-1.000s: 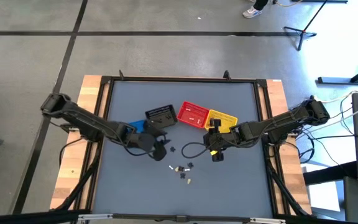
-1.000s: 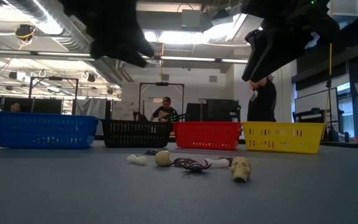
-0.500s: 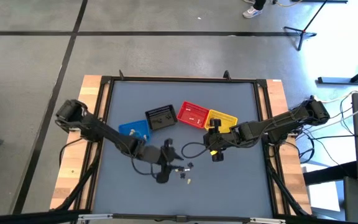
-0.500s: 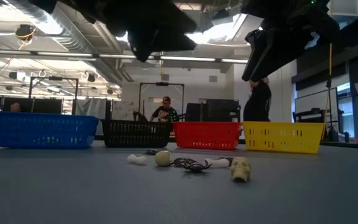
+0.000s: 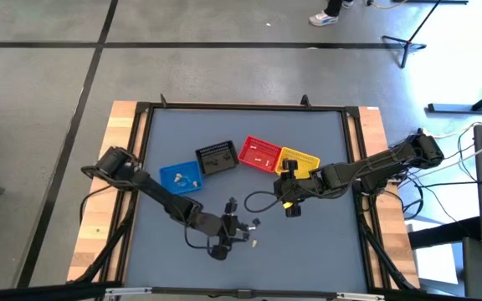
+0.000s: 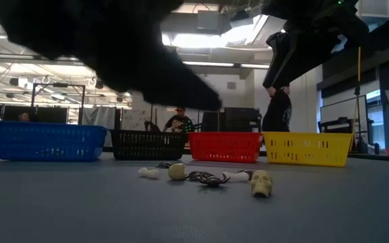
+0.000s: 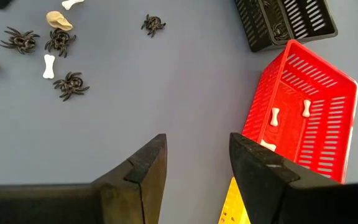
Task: Sort Halloween decoration
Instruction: Put the black spider toy into the black bin
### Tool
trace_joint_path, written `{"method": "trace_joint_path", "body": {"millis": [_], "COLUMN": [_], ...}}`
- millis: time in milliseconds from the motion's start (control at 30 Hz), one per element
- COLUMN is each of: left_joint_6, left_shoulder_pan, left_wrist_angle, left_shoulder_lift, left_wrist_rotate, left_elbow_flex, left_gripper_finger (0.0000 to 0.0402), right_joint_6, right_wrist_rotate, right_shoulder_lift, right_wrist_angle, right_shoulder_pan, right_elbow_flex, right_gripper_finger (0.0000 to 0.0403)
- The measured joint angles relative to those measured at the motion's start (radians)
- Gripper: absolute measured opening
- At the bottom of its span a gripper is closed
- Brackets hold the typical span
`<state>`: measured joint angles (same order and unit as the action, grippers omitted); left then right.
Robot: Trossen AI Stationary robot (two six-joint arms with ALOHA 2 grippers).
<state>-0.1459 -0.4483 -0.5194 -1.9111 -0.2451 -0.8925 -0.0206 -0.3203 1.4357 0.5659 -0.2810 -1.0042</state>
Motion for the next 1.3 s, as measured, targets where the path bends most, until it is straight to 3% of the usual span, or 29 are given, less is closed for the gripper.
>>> {"method": "trace_joint_path", "body": {"millis": [333,533,1300], "left_joint_6": [0.003,0.095,0.160], "left_shoulder_pan": [0.000,0.000,0.003], "left_wrist_angle": [-0.104,-0.105,-0.032], "left_shoulder_lift": [-0.110,-0.117,-0.117], "left_wrist_rotate": [0.024,0.019,-0.007], "left_elbow_flex": [0.000,0.000,0.000], "left_gripper_finger": [0.0147,0.0146,0.0146], "right_joint_6": [0.000,0.000,0.000], "right_wrist_rotate": [0.000,0.000,0.000], "right_shoulder_lift": [0.000,0.000,0.000], "right_wrist_angle": [0.000,0.000,-0.042], "right_shoulder_pan": [0.000,0.000,0.000], "right_elbow_flex": [0.000,0.000,0.000], "right_gripper_finger": [0.0172,0.0172,0.0172]}}
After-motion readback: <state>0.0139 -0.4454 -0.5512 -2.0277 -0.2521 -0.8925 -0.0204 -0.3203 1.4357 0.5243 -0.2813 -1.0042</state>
